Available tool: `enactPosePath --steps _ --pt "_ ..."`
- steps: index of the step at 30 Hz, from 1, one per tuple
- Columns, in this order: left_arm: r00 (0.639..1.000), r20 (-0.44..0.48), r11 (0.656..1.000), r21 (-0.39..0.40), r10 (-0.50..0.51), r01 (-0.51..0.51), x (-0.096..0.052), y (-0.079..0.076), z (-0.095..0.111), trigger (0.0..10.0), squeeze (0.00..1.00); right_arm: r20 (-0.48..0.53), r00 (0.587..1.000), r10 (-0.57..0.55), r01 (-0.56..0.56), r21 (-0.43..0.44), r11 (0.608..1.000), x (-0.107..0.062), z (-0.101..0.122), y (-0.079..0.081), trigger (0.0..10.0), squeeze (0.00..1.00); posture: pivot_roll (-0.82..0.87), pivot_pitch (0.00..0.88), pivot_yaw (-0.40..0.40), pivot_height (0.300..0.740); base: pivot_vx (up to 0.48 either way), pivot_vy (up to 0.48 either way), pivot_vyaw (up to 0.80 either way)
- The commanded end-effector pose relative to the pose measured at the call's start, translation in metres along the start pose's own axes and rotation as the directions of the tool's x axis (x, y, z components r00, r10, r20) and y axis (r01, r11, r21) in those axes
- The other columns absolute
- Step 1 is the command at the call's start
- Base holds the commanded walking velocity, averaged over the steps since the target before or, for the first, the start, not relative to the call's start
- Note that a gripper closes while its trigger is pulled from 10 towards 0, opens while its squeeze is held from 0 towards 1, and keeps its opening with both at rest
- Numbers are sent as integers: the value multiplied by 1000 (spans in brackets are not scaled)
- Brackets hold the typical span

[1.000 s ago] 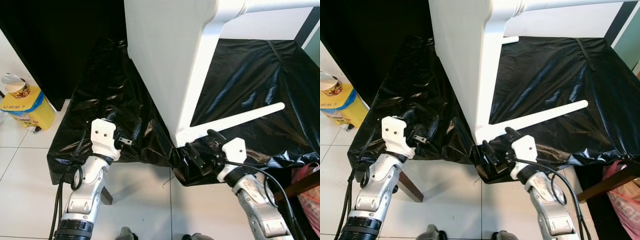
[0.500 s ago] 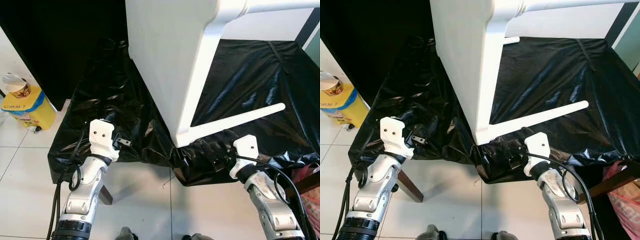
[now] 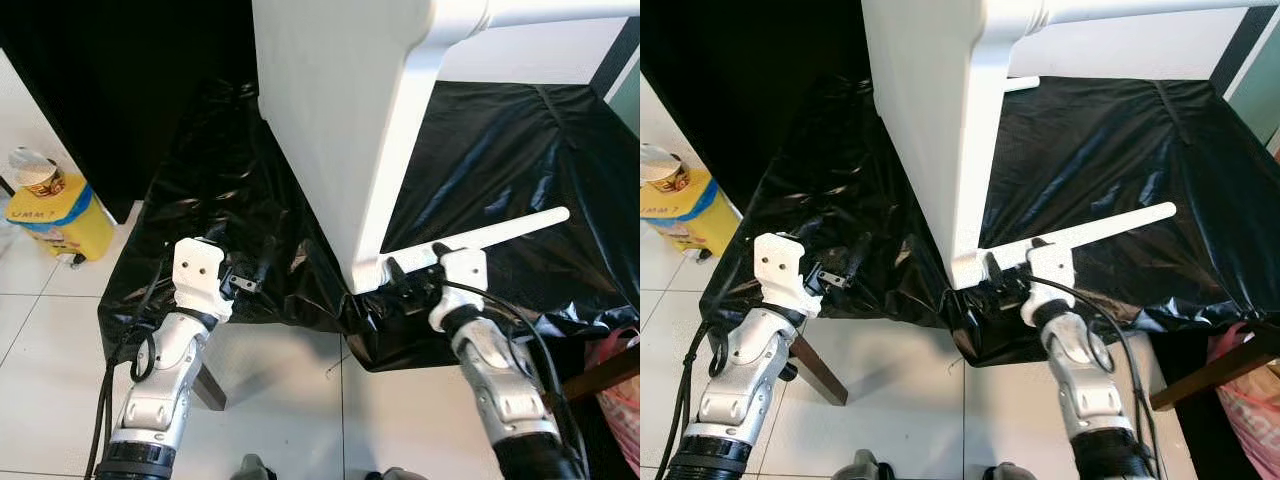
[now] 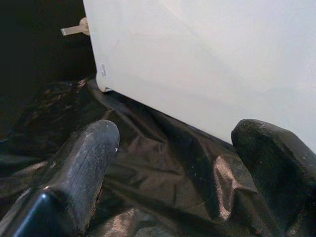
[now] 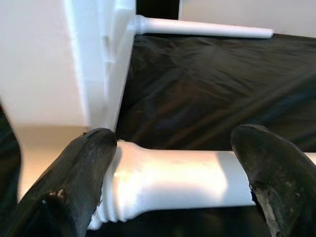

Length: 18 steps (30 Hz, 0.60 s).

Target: Building children table

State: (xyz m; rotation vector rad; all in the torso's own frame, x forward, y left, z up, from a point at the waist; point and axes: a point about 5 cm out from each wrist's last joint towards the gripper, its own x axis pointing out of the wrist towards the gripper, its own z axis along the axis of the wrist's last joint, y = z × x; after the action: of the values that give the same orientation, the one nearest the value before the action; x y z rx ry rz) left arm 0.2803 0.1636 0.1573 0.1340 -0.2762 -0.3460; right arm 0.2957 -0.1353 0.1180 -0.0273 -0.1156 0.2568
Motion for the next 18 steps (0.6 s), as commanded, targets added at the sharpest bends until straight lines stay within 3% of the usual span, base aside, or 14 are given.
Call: enactPosePath --steps 1,10,16,18 --pt "996 -20 996 -11 -90 89 -3 -6 -3 10000 0 -21 1000 -2 2 -5 1000 0 -6 2 10000 0 77 53 -19 740 0 0 0" --pt "994 -37 994 -15 -105 105 -11 -5 1 10000 0 -66 996 52 -48 52 997 18 -19 29 10000 0 102 86 -21 740 0 0 0" --pt "992 -45 993 -20 -114 113 -13 -4 1 10000 0 -64 996 66 -61 73 995 24 -19 36 10000 0 105 91 -20 740 0 0 0" --pt "988 -58 989 -32 -144 142 -16 -7 2 10000 0 -55 992 114 -109 96 989 34 -16 52 10000 0 114 98 -20 740 0 0 0"
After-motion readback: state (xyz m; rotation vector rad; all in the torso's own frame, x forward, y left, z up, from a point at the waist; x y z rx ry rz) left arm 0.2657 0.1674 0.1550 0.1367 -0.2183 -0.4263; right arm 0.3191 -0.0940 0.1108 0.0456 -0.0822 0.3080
